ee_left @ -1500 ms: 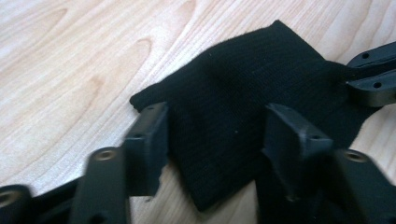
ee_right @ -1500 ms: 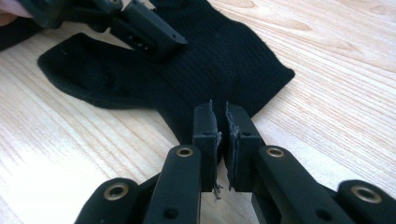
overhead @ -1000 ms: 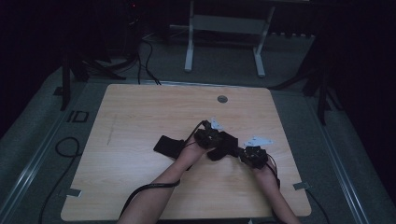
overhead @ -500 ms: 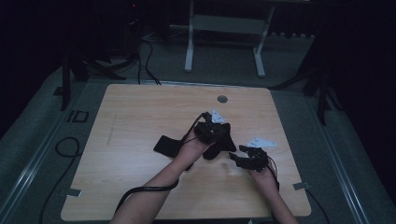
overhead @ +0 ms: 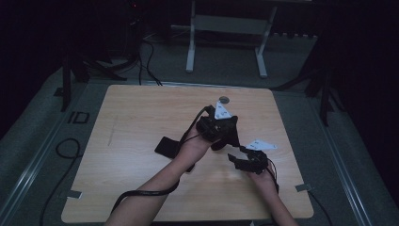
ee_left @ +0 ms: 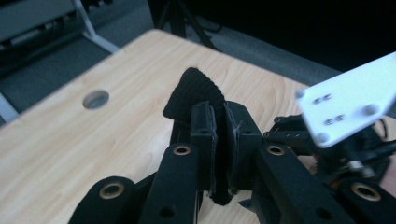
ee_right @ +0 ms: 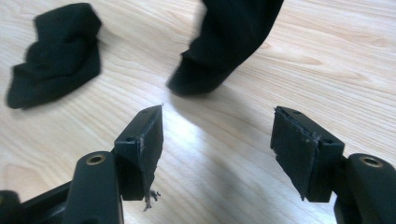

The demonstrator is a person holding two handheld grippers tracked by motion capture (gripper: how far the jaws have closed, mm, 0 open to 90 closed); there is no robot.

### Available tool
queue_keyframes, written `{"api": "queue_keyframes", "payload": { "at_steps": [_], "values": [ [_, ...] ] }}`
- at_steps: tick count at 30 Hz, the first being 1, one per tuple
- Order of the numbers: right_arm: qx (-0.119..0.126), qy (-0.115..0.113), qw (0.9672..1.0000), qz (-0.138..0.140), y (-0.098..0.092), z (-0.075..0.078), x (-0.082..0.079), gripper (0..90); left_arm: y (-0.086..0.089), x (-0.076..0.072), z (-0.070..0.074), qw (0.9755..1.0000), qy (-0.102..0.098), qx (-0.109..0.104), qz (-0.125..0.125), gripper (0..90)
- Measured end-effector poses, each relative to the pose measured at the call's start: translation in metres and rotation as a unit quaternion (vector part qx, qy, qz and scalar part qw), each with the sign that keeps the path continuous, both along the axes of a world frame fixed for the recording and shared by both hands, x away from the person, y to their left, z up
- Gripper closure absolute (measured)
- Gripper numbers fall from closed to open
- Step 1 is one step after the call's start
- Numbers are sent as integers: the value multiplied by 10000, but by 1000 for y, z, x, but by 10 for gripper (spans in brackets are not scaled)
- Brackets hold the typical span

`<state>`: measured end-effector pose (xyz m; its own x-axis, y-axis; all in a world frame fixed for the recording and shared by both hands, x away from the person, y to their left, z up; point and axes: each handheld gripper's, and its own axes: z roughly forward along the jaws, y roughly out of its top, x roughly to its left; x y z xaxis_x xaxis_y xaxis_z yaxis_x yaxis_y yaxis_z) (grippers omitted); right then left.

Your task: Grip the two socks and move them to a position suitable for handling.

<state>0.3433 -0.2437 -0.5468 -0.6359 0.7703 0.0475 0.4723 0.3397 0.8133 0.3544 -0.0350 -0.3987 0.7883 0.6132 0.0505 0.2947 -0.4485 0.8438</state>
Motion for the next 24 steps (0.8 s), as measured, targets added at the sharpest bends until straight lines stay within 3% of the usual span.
{"api": "queue_keyframes", "payload": {
  "at_steps": [6, 13, 16, 17, 19, 20, 21, 22, 24],
  "values": [
    [-24, -23, 9997, -227, -10, 0, 6, 341, -3, -15, 19, 9996, -190, 4, -202, 836],
    [83, -97, 9977, -666, -35, 4, 12, 342, -2, -32, 27, 9983, -326, 48, -484, 836],
    [209, -1, 9977, -642, -42, 2, 16, 342, -1, -39, 28, 9975, -382, 33, -587, 835],
    [294, 19, 9984, -484, -41, 1, 17, 344, 0, -41, 28, 9974, -351, 5, -630, 836],
    [342, 65, 9992, -205, -38, -1, 18, 449, 2, -44, 27, 9973, -418, 33, -610, 835],
    [342, 65, 9992, -205, -38, -1, 18, 449, 2, -44, 27, 9973, -418, 33, -610, 835],
    [402, 109, 9991, 46, -35, -1, 18, 541, 6, -46, 26, 9973, -419, 84, -594, 835],
    [173, -48, 9996, 211, -29, 0, 13, 751, 8, -47, 26, 9974, -433, 96, -569, 835],
    [26, -47, 9995, 308, -26, 1, 10, 876, 16, -49, 24, 9978, -415, 82, -515, 835]
  ]
}}
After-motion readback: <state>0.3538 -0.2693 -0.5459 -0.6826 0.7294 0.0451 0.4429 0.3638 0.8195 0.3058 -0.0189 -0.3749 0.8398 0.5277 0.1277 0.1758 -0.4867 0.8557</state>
